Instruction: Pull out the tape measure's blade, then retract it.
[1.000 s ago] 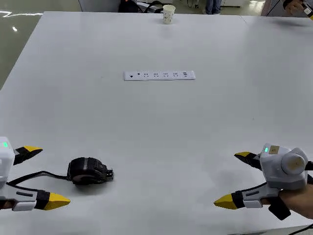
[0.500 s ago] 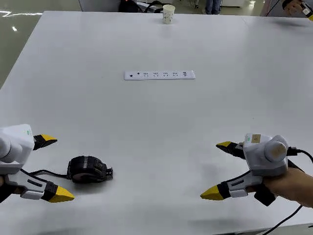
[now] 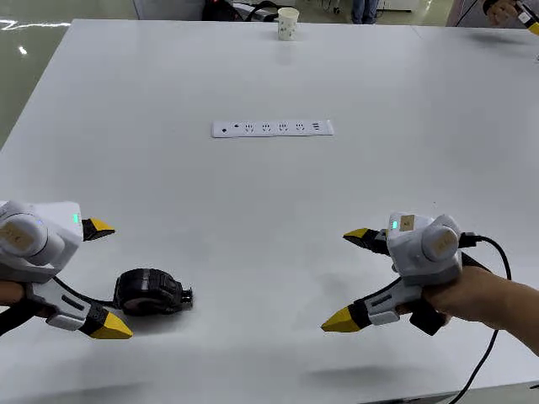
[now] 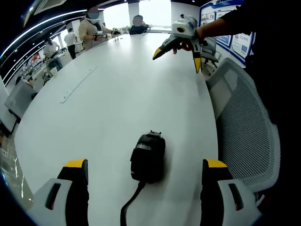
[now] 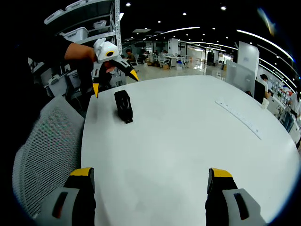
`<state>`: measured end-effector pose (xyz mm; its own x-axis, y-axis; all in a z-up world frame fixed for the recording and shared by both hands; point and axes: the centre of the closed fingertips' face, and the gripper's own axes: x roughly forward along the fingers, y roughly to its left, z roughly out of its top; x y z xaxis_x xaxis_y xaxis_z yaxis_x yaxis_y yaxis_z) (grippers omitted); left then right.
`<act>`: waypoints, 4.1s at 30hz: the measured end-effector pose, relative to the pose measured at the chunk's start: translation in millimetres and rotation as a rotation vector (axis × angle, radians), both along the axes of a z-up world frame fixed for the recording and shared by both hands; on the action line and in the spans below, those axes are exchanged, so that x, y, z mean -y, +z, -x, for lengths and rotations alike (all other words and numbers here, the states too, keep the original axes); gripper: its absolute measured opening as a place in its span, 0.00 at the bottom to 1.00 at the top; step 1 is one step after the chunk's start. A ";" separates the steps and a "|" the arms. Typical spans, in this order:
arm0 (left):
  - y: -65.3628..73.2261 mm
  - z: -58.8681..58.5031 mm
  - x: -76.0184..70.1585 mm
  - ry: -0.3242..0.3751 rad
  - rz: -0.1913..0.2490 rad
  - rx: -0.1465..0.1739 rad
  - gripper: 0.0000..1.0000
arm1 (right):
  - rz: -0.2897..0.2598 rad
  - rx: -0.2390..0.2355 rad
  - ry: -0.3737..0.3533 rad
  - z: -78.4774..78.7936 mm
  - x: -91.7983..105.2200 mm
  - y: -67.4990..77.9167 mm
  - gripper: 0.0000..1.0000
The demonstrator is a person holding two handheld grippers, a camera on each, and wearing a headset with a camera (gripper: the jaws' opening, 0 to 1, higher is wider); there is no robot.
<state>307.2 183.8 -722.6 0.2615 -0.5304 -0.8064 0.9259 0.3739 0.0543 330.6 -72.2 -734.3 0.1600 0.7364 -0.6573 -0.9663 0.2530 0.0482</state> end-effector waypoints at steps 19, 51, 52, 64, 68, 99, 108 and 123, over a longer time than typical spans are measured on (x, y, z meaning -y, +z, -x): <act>-19.7 -2.1 17.9 -0.117 -0.082 -0.047 0.85 | -0.010 -0.010 0.080 -9.5 -46.8 -5.2 0.99; -45.7 -10.3 33.8 -0.186 -0.221 -0.071 0.41 | 0.005 0.032 0.228 -1.0 -121.7 -19.0 0.99; -45.9 -11.1 34.0 -0.193 -0.224 -0.066 0.38 | 0.003 0.034 0.231 -0.7 -123.0 -18.7 0.99; -54.7 -10.3 34.5 -0.195 -0.248 -0.073 0.31 | -0.001 0.035 0.245 -3.6 -135.1 -21.1 0.99; -55.5 -10.4 34.0 -0.182 -0.259 -0.067 0.31 | -0.004 0.034 0.244 -5.2 -139.8 -20.9 0.99; -56.3 -11.6 33.7 -0.145 -0.238 -0.034 0.32 | 0.001 0.014 0.285 4.9 -181.0 -42.7 0.99; -56.8 -12.1 33.8 -0.148 -0.234 -0.035 0.32 | -0.009 0.025 0.301 10.1 -192.3 -47.3 0.98; -56.1 -11.8 34.3 -0.143 -0.224 -0.031 0.32 | -0.002 0.029 0.337 12.4 -198.0 -52.4 0.58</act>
